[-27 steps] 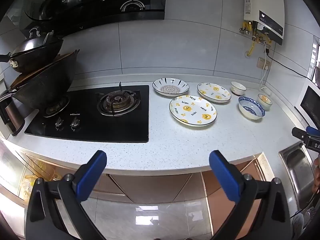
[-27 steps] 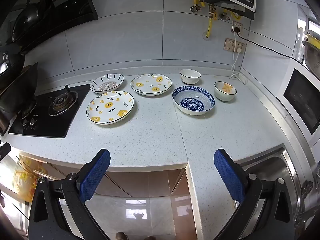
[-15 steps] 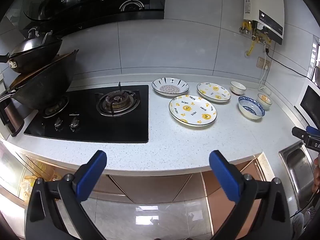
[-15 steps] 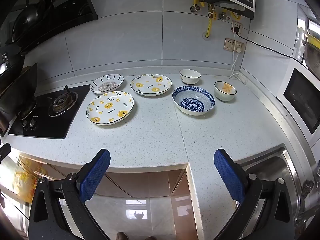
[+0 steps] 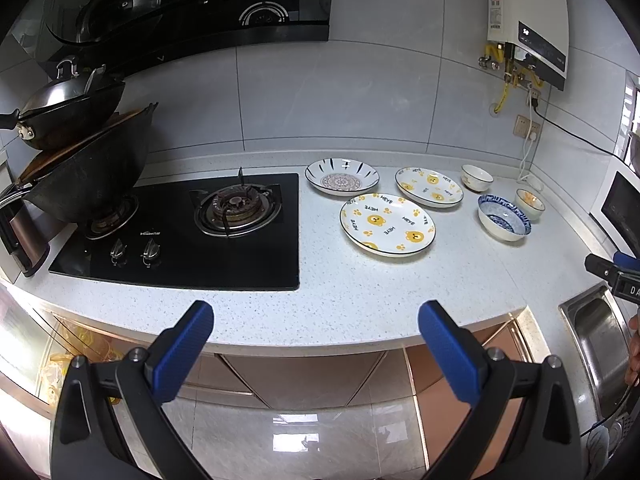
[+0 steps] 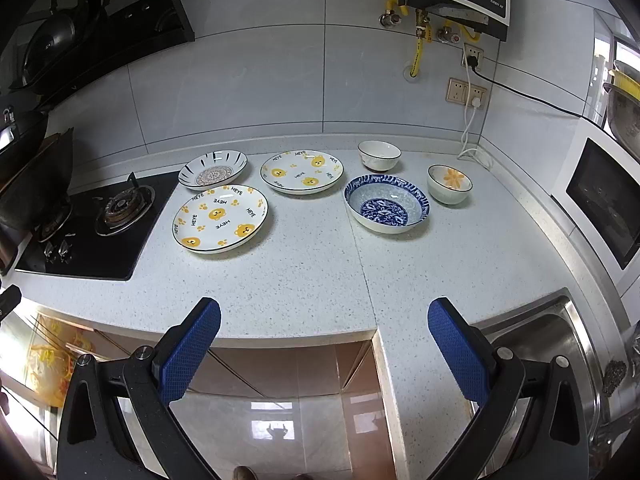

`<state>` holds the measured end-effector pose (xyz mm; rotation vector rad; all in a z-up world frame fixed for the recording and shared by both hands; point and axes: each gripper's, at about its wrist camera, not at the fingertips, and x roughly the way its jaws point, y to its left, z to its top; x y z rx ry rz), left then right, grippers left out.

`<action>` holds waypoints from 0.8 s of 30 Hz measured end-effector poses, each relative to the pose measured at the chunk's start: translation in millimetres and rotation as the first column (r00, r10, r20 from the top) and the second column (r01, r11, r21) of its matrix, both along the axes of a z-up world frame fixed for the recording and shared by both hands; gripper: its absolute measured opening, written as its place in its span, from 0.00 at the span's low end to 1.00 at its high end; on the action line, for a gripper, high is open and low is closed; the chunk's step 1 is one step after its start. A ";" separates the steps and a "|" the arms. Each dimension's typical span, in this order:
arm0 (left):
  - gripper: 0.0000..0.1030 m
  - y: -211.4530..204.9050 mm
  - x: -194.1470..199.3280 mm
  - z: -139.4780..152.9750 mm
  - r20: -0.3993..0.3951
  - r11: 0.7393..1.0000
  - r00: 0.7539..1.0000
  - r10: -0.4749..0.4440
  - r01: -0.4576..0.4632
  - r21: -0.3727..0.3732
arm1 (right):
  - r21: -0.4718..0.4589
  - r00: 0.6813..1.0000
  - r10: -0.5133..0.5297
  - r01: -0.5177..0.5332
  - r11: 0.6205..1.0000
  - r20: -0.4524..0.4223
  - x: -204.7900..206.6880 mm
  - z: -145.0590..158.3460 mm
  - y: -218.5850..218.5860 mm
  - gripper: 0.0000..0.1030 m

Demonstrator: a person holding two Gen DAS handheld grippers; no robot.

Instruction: Organize plates and bowls

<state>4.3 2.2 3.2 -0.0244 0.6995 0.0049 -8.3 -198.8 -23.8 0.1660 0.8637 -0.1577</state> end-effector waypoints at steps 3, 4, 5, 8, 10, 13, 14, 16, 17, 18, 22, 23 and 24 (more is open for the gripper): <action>1.00 0.6 -0.5 1.4 0.003 1.000 1.000 -0.001 0.001 0.002 | 0.000 1.000 -0.001 0.001 1.000 0.001 -0.1 -0.2 0.2 0.99; 1.00 0.5 -0.8 1.9 0.004 1.000 1.000 -0.001 0.001 0.003 | -0.001 1.000 -0.001 0.001 1.000 0.001 0.0 -0.5 0.0 0.99; 1.00 0.4 -1.0 2.2 0.005 1.000 1.000 -0.001 0.001 0.005 | -0.001 1.000 -0.001 0.001 1.000 0.001 0.1 -0.8 -0.1 0.99; 1.00 -0.4 -1.7 2.4 0.005 1.000 1.000 -0.002 0.002 0.008 | 0.000 1.000 -0.001 0.001 1.000 0.000 0.2 -1.4 -0.5 0.99; 1.00 -2.0 -1.6 2.0 0.004 1.000 1.000 -0.002 0.002 0.009 | 0.000 1.000 -0.001 0.001 1.000 0.001 -0.1 1.1 0.1 0.99; 1.00 -4.3 -1.7 1.9 0.005 1.000 1.000 -0.004 0.004 0.009 | -0.001 1.000 -0.002 0.002 1.000 0.001 -0.5 0.6 0.0 0.99; 1.00 -4.7 -1.9 2.0 0.005 1.000 1.000 -0.005 0.005 0.009 | -0.001 1.000 -0.002 0.002 1.000 0.002 -0.6 0.5 -0.1 0.99; 1.00 -7.2 -3.0 1.5 0.007 1.000 1.000 -0.006 0.006 0.012 | -0.001 1.000 -0.002 0.002 1.000 0.003 -0.2 0.3 -0.1 0.99; 1.00 -7.6 -3.2 1.5 0.007 1.000 1.000 -0.007 0.006 0.013 | -0.001 1.000 -0.003 0.003 1.000 0.002 0.2 0.0 -0.1 0.99; 1.00 -7.9 -3.3 1.7 0.006 1.000 1.000 -0.007 0.007 0.014 | 0.000 1.000 -0.005 0.005 1.000 0.001 -1.2 0.0 -2.1 0.99; 1.00 -13.7 -5.3 0.8 0.007 1.000 1.000 -0.009 0.009 0.016 | 0.001 1.000 -0.005 0.005 1.000 0.004 -2.4 0.7 -5.0 0.99; 1.00 -14.4 -5.7 0.8 0.008 1.000 1.000 -0.009 0.009 0.017 | 0.001 1.000 -0.005 0.005 1.000 0.005 -3.4 0.5 -5.6 0.99; 1.00 -15.2 -5.9 0.7 0.009 1.000 1.000 -0.010 0.009 0.019 | 0.001 1.000 -0.006 0.006 1.000 0.004 -3.5 0.5 -5.4 0.99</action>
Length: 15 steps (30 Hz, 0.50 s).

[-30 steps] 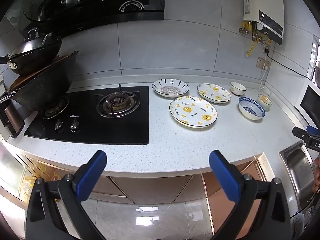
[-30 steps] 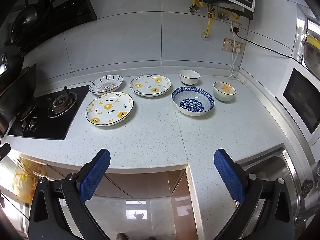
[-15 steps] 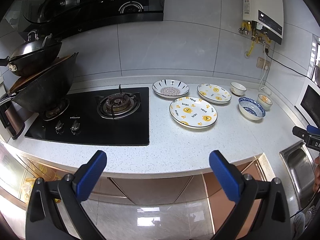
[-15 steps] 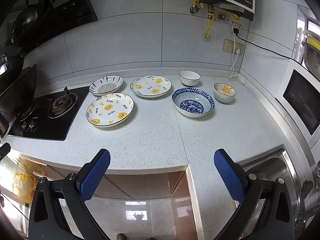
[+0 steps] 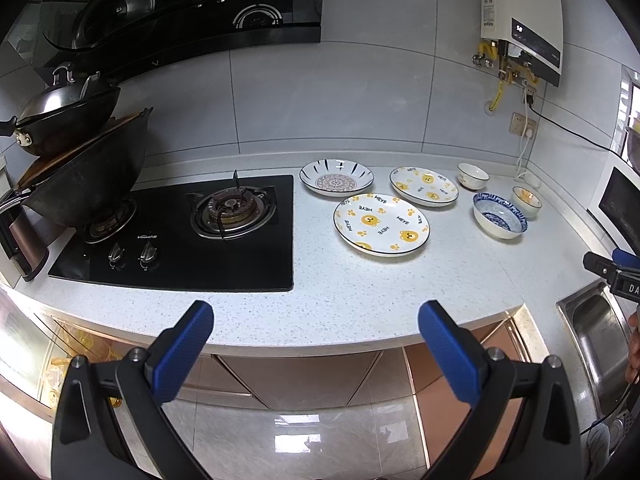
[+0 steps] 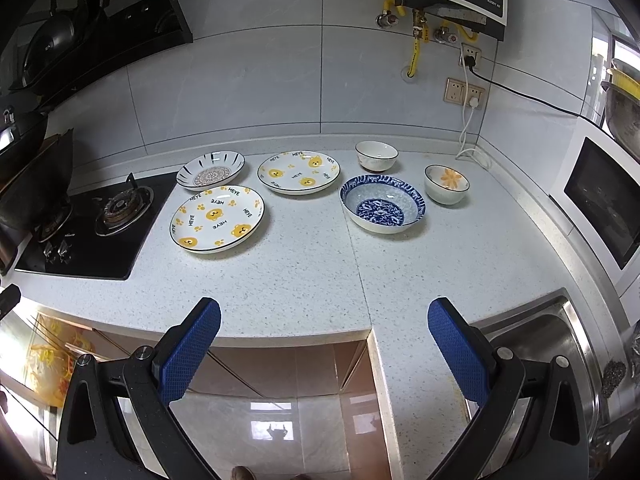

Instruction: Organize plates and bowls

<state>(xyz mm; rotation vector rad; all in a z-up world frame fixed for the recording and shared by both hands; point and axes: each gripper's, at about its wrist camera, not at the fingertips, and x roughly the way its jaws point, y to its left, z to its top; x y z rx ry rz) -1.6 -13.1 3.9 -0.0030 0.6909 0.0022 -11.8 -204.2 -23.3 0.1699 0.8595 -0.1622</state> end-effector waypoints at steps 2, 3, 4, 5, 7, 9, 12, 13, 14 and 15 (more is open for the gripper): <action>1.00 -0.7 -0.2 0.1 -0.001 1.000 1.000 -0.001 0.001 0.000 | 0.001 1.000 -0.001 0.001 1.000 -0.002 -0.8 -0.7 -1.1 0.99; 1.00 -1.7 -0.5 -0.3 -0.002 1.000 1.000 -0.001 0.001 0.001 | 0.001 1.000 -0.001 0.001 1.000 -0.002 -1.7 -1.3 -1.5 0.99; 1.00 -2.0 -0.6 -0.5 -0.004 1.000 1.000 -0.002 0.002 0.000 | 0.001 1.000 -0.002 0.002 1.000 -0.003 -2.8 -1.7 -2.6 0.99; 1.00 -2.9 -0.8 -0.6 -0.005 1.000 1.000 -0.001 0.001 0.001 | 0.002 1.000 -0.002 0.002 1.000 -0.003 -3.2 -1.5 -3.2 0.99; 1.00 -2.9 -0.2 -0.1 -0.005 1.000 1.000 -0.003 0.003 0.001 | 0.002 1.000 -0.002 0.002 1.000 -0.001 -4.4 -2.2 -5.1 0.99; 1.00 -4.1 -0.5 -0.5 -0.005 1.000 1.000 -0.003 0.003 0.002 | 0.006 1.000 -0.002 0.002 1.000 -0.001 -5.2 -2.8 -6.6 0.99; 1.00 -4.5 -0.1 0.1 -0.008 1.000 1.000 -0.004 0.004 0.001 | 0.004 1.000 -0.002 0.002 1.000 -0.002 -5.7 -3.3 -8.1 0.99; 1.00 -3.9 -0.1 0.2 -0.007 1.000 1.000 -0.003 0.003 0.002 | 0.006 1.000 -0.002 0.002 1.000 -0.002 -5.8 -3.2 -8.1 0.99; 1.00 -5.0 -0.4 0.3 -0.007 1.000 1.000 -0.004 0.004 0.003 | 0.006 1.000 -0.002 0.002 1.000 -0.001 -6.3 -3.6 -8.7 0.99; 1.00 -4.8 -0.2 0.4 -0.007 1.000 1.000 -0.005 0.005 0.002 | 0.005 1.000 -0.003 0.003 1.000 -0.002 -6.2 -3.9 -9.0 0.99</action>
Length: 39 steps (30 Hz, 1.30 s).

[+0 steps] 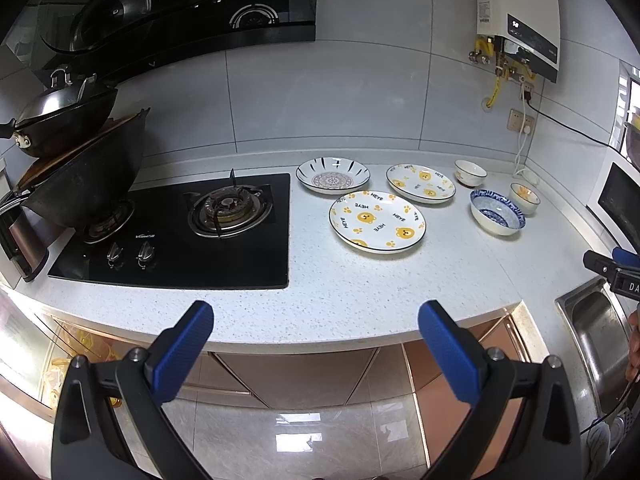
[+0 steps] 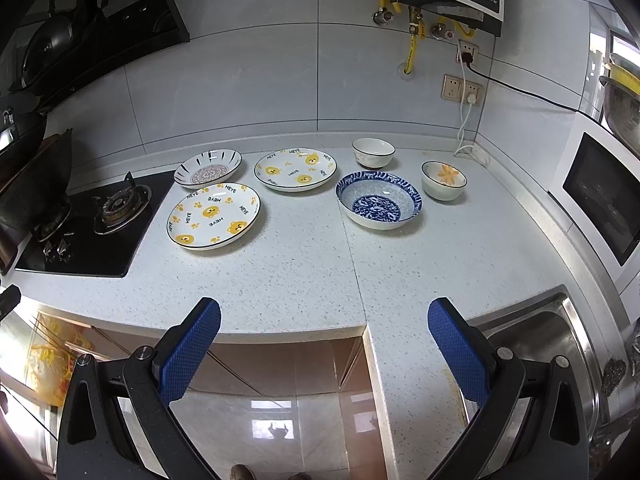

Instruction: Organize plates and bowls

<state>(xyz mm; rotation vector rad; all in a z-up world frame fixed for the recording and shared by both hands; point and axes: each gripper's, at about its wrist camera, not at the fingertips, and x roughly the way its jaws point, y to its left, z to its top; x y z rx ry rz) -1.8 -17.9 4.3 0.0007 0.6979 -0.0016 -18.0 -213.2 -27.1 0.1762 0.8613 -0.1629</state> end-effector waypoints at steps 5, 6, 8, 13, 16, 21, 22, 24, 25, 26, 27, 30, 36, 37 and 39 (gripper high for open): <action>1.00 -6.1 -1.6 -0.1 0.000 1.000 1.000 -0.002 0.002 0.005 | 0.002 1.000 0.002 -0.002 1.000 0.001 -1.5 -0.9 -4.2 0.99; 1.00 -6.9 -1.9 0.3 0.000 1.000 1.000 -0.002 0.002 0.006 | 0.002 1.000 0.002 -0.002 1.000 0.003 -1.6 -0.5 -4.2 0.99; 1.00 -8.5 -2.2 0.7 0.001 1.000 1.000 -0.001 0.001 0.005 | 0.002 1.000 0.005 -0.005 1.000 0.004 -1.6 -0.6 -5.5 0.99; 1.00 -10.6 -1.7 1.8 0.001 1.000 1.000 0.000 0.000 0.008 | 0.005 1.000 0.012 -0.012 1.000 0.006 -0.2 -0.8 -9.6 0.99; 1.00 -10.9 -1.2 3.4 0.003 1.000 1.000 0.001 -0.001 0.010 | 0.007 1.000 0.015 -0.015 1.000 0.011 0.0 -0.6 -12.4 0.99; 1.00 -17.9 -1.2 6.7 0.007 1.000 1.000 0.008 -0.008 0.018 | 0.013 1.000 0.025 -0.025 1.000 0.017 2.1 -1.0 -15.9 0.99; 1.00 -19.9 -1.0 7.6 0.008 1.000 1.000 0.010 -0.010 0.019 | 0.013 0.999 0.028 -0.028 1.000 0.018 2.2 -1.2 -16.9 0.99; 1.00 -23.7 -0.4 8.3 0.010 1.000 1.000 0.014 -0.014 0.022 | 0.016 0.999 0.034 -0.034 0.999 0.021 2.5 -1.4 -19.0 0.99; 1.00 -26.0 0.2 8.8 0.010 1.000 1.000 0.015 -0.015 0.023 | 0.018 0.999 0.035 -0.036 0.999 0.022 2.3 -1.5 -20.8 0.99; 1.00 -27.8 0.9 9.2 0.011 1.000 1.000 0.015 -0.016 0.023 | 0.019 0.999 0.037 -0.037 0.999 0.023 2.6 -1.6 -22.4 0.99; 1.00 -29.5 1.5 9.3 0.011 1.000 1.000 0.016 -0.016 0.023 | 0.019 0.999 0.037 -0.038 0.999 0.024 2.9 -1.7 -24.1 0.99; 1.00 -27.0 0.4 8.8 0.011 1.000 1.000 0.016 -0.016 0.023 | 0.022 0.999 0.037 -0.038 0.999 0.027 4.8 -2.2 -29.0 0.99; 1.00 -39.4 7.3 13.6 0.019 1.000 1.000 0.016 -0.017 0.027 | 0.026 0.999 0.038 -0.039 0.999 0.036 6.9 -2.1 -39.2 0.99; 1.00 -41.2 9.3 14.3 0.021 1.000 1.000 0.015 -0.016 0.027 | 0.025 0.999 0.037 -0.038 0.999 0.037 7.3 -1.8 -40.6 0.99; 1.00 -43.2 11.7 14.9 0.023 1.000 1.000 0.013 -0.014 0.025 | 0.026 0.999 0.037 -0.038 0.999 0.038 8.6 -1.6 -43.9 0.99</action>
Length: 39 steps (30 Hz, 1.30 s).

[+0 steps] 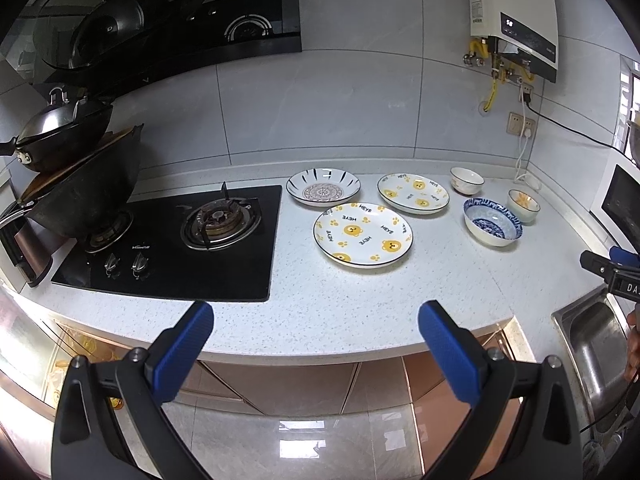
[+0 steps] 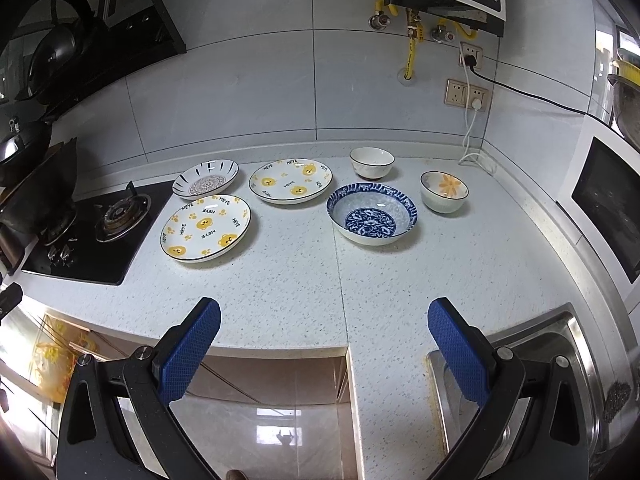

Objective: Organize plates and bowls
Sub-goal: 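Move both grippers down to the rim of the large yellow-bear plate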

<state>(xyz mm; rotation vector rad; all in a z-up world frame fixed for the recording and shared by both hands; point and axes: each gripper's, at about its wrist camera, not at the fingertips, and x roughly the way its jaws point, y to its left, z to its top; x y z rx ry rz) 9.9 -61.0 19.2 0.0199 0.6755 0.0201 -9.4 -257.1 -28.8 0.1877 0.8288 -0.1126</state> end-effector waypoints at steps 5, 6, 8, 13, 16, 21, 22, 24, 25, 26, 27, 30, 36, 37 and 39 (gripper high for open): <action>1.00 -5.1 8.4 -1.4 0.000 1.000 1.000 -0.007 0.007 -0.001 | -0.001 1.000 -0.001 0.001 1.000 0.003 3.8 -0.7 -4.7 0.99; 1.00 -5.4 10.2 -2.4 -0.002 1.000 1.000 -0.009 0.009 -0.003 | -0.001 1.000 -0.001 0.001 1.000 0.003 4.8 -1.4 -4.8 0.99; 1.00 -4.8 15.8 -4.5 -0.008 1.000 1.000 -0.013 0.013 -0.007 | 0.000 1.000 0.002 -0.002 1.000 -0.001 8.5 -2.8 -2.8 0.99; 1.00 7.0 41.0 -15.8 -0.030 0.999 0.999 -0.023 0.022 -0.040 | -0.005 1.000 0.017 -0.017 1.000 -0.019 28.4 -8.6 9.2 0.99; 1.00 18.7 66.8 -26.6 -0.059 0.995 0.997 -0.050 0.044 -0.087 | -0.004 0.999 0.026 -0.026 1.000 -0.038 48.4 -14.7 21.8 0.99; 1.00 41.8 121.3 -40.9 -0.086 0.980 0.990 -0.111 0.094 -0.177 | 0.006 0.997 0.044 -0.044 0.999 -0.068 90.1 -23.7 49.3 0.99; 1.00 48.0 138.1 -43.3 -0.089 0.977 0.989 -0.120 0.102 -0.185 | 0.013 0.996 0.051 -0.051 0.999 -0.070 100.8 -24.8 55.4 0.99; 1.00 55.4 160.1 -46.8 -0.098 0.975 0.986 -0.134 0.113 -0.193 | 0.034 0.995 0.059 -0.057 0.998 -0.080 121.7 -29.0 66.2 0.99; 1.00 61.0 177.3 -49.9 -0.110 0.971 0.982 -0.151 0.127 -0.203 | 0.039 0.995 0.057 -0.054 0.998 -0.086 130.7 -31.7 70.8 0.99; 1.00 64.4 191.3 -52.4 -0.121 0.968 0.979 -0.166 0.138 -0.209 | 0.050 0.994 0.055 -0.050 0.998 -0.097 142.4 -35.6 75.7 0.99; 1.00 66.5 204.7 -54.9 -0.129 0.965 0.975 -0.181 0.151 -0.215 | 0.058 0.993 0.053 -0.047 0.997 -0.106 149.7 -39.1 79.5 0.99; 1.00 69.5 240.7 -66.4 -0.151 0.956 0.963 -0.225 0.188 -0.227 | 0.086 0.988 0.058 -0.046 0.995 -0.142 177.8 -55.6 87.4 0.99; 0.99 61.5 296.5 -99.0 -0.236 0.949 0.931 -0.279 0.230 -0.214 | 0.146 0.966 0.102 -0.069 0.987 -0.236 230.6 -99.0 96.2 0.99; 0.99 58.3 302.9 -103.7 -0.248 0.951 0.928 -0.279 0.231 -0.207 | 0.153 0.961 0.112 -0.075 0.985 -0.252 239.4 -107.5 96.9 0.99; 0.99 53.8 315.2 -112.8 -0.269 0.952 0.922 -0.279 0.228 -0.205 | 0.172 0.950 0.139 -0.093 0.981 -0.278 255.2 -123.5 99.0 0.99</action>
